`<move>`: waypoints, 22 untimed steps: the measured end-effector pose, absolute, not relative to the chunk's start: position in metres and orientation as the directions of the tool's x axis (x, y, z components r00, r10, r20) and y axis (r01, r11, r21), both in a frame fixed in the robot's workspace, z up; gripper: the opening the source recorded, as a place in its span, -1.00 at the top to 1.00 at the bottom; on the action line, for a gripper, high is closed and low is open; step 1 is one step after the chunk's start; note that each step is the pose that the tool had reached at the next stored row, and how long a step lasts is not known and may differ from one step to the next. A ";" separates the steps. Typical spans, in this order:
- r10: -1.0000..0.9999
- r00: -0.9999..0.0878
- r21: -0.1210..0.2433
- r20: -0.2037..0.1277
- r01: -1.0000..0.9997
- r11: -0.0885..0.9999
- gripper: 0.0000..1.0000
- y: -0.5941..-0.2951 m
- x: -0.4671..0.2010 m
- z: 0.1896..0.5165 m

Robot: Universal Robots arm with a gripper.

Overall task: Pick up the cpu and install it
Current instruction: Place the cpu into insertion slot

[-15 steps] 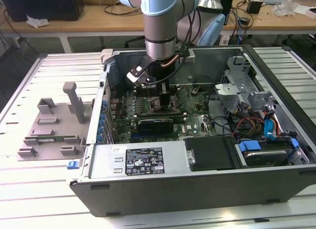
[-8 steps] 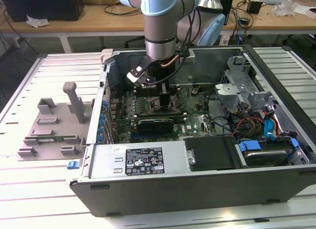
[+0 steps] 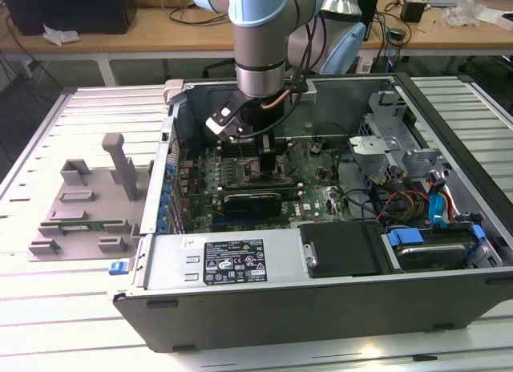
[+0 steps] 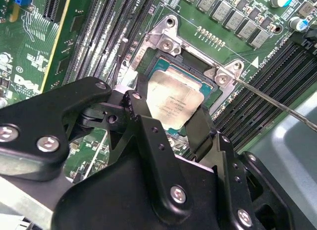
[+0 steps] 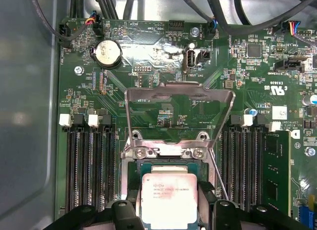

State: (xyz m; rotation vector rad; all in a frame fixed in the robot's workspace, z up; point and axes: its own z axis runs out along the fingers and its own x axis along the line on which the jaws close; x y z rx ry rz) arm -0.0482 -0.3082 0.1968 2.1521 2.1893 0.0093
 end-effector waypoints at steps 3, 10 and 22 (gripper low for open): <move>0.999 -0.016 0.055 -0.046 0.998 0.018 -0.11 -0.308 -0.048 0.197; 0.999 -0.016 0.055 -0.045 0.998 0.018 -0.24 -0.308 -0.048 0.197; 0.999 -0.015 0.055 -0.045 0.998 0.017 -0.24 -0.308 -0.048 0.203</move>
